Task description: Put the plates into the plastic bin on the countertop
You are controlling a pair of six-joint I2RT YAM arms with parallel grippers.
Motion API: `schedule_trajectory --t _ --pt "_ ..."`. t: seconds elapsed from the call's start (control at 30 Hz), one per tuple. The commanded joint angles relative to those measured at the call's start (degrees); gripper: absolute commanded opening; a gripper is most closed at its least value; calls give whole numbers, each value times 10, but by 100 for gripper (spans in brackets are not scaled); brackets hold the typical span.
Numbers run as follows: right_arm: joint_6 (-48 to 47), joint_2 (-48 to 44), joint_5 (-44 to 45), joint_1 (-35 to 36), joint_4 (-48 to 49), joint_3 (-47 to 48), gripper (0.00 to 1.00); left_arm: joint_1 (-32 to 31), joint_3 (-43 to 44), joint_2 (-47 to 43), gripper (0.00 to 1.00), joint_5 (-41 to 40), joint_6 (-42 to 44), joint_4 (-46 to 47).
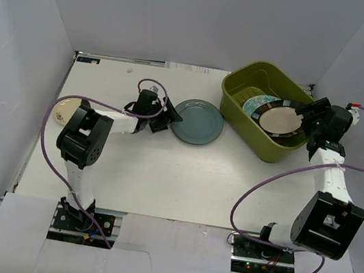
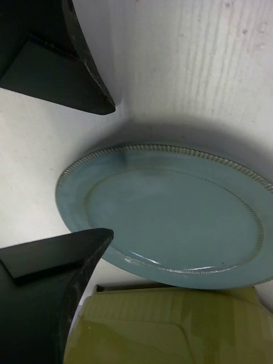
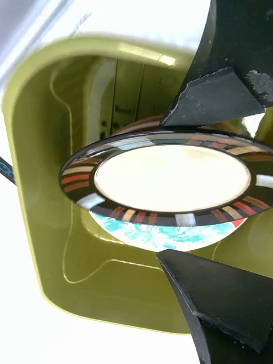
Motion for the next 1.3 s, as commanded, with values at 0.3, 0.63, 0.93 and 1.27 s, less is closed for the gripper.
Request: schedule_trajectory --t 0.3,0.63,0.93,1.27 --pt "-80 -121 -29 83 -42 -15 90 -20 -11 57 36 -86 -51 64" --pt "-117 -95 33 92 -58 -35 90 -11 -74 -10 0 -126 -37 92" --pt "-178 -47 21 91 -144 31 90 -6 -185 -159 0 -90 -32 121" --pt "-183 -116 -57 129 -86 31 91 -6 -227 -371 0 -47 -10 68"
